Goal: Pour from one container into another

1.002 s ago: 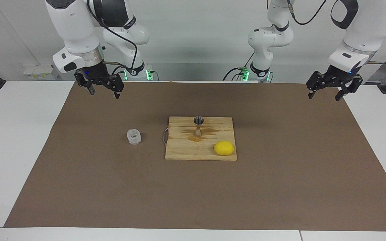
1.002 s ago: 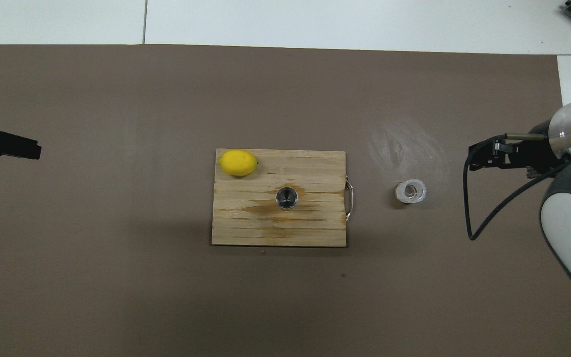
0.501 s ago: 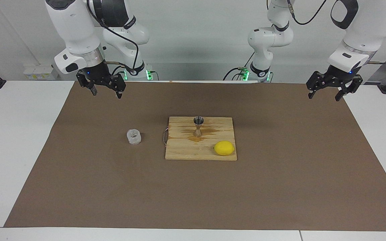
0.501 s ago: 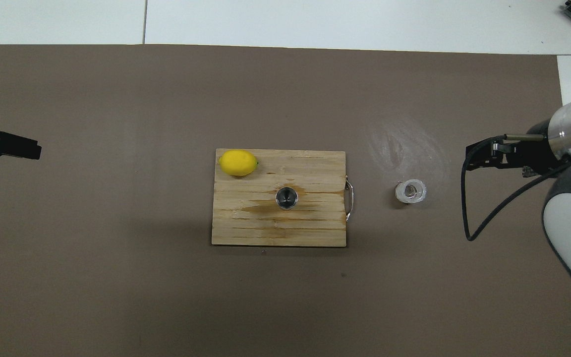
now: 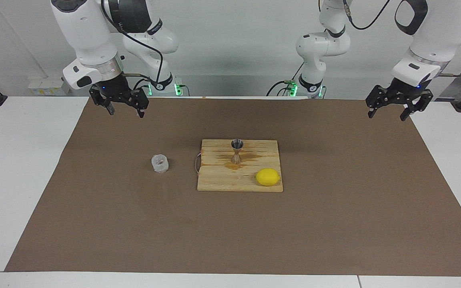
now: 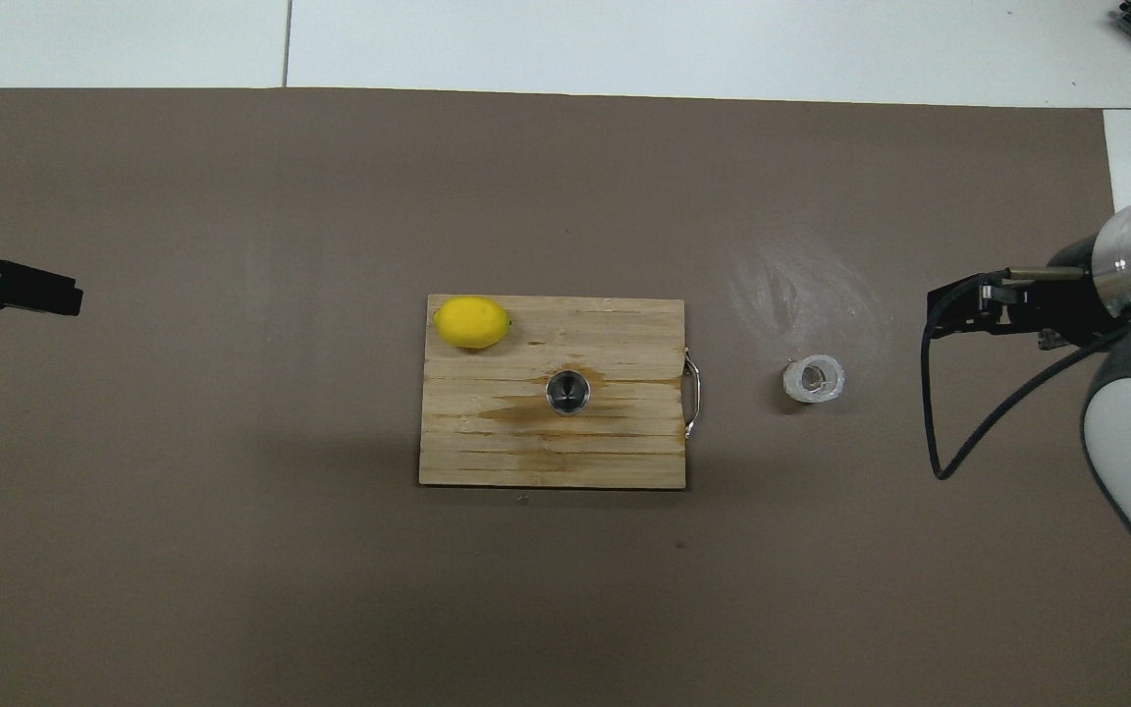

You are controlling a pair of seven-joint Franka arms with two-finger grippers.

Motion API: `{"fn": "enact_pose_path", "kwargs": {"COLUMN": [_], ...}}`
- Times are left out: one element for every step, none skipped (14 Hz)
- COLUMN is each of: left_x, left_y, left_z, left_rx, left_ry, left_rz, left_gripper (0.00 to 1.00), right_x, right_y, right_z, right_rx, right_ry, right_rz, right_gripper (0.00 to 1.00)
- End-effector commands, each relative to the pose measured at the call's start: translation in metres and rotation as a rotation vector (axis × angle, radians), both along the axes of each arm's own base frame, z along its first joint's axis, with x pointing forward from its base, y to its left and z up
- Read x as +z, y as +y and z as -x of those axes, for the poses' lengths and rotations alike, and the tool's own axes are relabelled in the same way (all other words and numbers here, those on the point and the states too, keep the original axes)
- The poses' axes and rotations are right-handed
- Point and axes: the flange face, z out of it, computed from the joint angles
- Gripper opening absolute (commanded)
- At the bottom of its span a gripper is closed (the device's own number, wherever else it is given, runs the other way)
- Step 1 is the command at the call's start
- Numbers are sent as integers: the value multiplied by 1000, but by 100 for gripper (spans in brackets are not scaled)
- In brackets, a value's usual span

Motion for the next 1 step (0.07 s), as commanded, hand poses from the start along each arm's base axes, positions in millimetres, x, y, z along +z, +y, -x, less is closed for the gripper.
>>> {"fn": "enact_pose_path", "kwargs": {"left_x": [0], "left_y": [0], "left_z": [-1], "left_rx": [-2], "left_ry": [-5], "left_rz": [11], "left_gripper": [100], "right_x": [0], "right_y": [-3], "right_z": [7], "right_rx": [11], "right_ry": [-12], "right_rz": [-19], "right_gripper": [100]}}
